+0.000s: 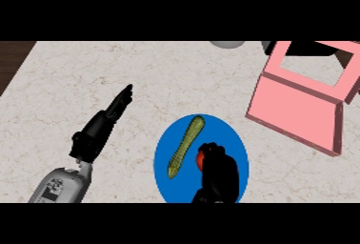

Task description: Pick the tomato from the plate and place it in the cardboard box

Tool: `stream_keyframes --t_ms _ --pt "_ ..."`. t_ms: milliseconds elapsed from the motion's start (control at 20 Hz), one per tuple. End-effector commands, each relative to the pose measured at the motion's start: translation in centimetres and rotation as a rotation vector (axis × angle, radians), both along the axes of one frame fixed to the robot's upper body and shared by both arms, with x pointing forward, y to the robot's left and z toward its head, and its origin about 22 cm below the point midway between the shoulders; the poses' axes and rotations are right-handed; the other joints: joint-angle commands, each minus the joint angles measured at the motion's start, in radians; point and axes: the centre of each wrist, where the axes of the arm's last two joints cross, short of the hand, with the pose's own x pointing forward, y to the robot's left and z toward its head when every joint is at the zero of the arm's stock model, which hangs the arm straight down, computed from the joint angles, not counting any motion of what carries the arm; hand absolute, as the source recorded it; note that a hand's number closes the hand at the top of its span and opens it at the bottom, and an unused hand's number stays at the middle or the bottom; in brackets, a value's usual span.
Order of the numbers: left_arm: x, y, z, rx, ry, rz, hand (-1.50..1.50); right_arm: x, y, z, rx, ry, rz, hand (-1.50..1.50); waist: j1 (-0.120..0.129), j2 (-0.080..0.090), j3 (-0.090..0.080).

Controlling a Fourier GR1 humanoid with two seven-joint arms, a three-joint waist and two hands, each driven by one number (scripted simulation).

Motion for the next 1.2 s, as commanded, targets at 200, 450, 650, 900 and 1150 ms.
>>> stream_keyframes --t_ms 200,450,650,900,1150 --pt "-0.5 -0.6 0.9 0.010 0.004 0.004 0.00 -0.8 -1.7 -0.4 -0.132 -0.094 -0.003 1.50 -0.002 0.010 0.005" --pt "-0.7 0.5 0.4 0.010 0.005 0.014 0.00 1.0 -9.4 -0.2 -0.184 -0.217 0.040 1.50 -0.003 0.010 0.005" --pt "0.5 0.9 0.1 0.014 -0.004 0.013 0.00 -0.2 -8.3 2.9 -0.265 -0.367 -0.010 1.50 -0.012 0.008 0.004" --pt "0.4 0.5 0.9 0.004 -0.014 0.009 0.00 -3.1 -7.5 8.1 -0.210 -0.488 -0.009 1.50 -0.012 0.007 0.004" --pt "0.6 0.6 -0.1 0.000 -0.007 0.026 0.00 -5.8 -7.0 13.8 -0.152 -0.554 0.040 1.50 -0.010 0.008 0.004"
